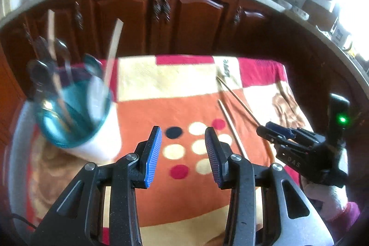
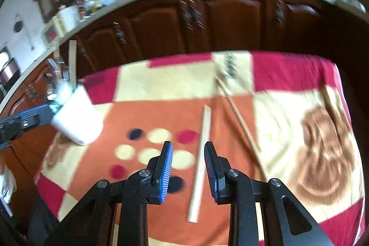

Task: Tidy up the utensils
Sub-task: 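Move both grippers back over the two wooden chopsticks on the blanket, then grasp one wooden chopstick with the left gripper while the right gripper grasps the other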

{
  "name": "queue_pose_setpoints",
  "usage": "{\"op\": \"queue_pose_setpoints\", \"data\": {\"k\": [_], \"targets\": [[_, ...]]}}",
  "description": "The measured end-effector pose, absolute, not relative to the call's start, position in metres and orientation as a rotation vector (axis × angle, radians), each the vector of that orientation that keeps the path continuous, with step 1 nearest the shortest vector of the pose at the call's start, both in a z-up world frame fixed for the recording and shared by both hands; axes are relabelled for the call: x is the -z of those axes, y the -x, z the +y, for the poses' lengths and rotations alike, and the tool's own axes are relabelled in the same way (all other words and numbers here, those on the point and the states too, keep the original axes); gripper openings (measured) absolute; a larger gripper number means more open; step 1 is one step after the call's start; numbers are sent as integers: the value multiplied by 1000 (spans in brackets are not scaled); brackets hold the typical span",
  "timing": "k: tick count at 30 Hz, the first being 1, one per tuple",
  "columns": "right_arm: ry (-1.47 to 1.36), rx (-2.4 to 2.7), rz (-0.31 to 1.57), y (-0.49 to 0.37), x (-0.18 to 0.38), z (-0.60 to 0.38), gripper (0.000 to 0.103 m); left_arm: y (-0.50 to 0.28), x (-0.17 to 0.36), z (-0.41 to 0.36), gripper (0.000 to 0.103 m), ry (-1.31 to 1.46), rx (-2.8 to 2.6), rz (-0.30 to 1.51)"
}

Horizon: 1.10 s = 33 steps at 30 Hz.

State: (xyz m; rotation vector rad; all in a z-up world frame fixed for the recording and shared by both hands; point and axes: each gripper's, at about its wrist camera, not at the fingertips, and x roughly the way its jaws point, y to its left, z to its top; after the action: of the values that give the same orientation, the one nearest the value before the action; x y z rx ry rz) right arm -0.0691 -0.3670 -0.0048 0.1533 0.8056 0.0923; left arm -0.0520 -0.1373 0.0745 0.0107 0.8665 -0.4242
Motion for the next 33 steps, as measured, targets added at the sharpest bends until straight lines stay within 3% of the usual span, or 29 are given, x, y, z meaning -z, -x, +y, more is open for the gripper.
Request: {"op": "queue_pose_setpoints", "data": {"k": [16,28,33], "targets": [[-169,-89,915,-23,36,-431,27,-19,3,-218,38,118,539,1123],[-250,-176,953,-74,42,-451,27,-64,32,-268,38,115,552,1209],[-259,-207,965,-85,42,-452,27,-72,42,-282,25,87,548,1233]]}}
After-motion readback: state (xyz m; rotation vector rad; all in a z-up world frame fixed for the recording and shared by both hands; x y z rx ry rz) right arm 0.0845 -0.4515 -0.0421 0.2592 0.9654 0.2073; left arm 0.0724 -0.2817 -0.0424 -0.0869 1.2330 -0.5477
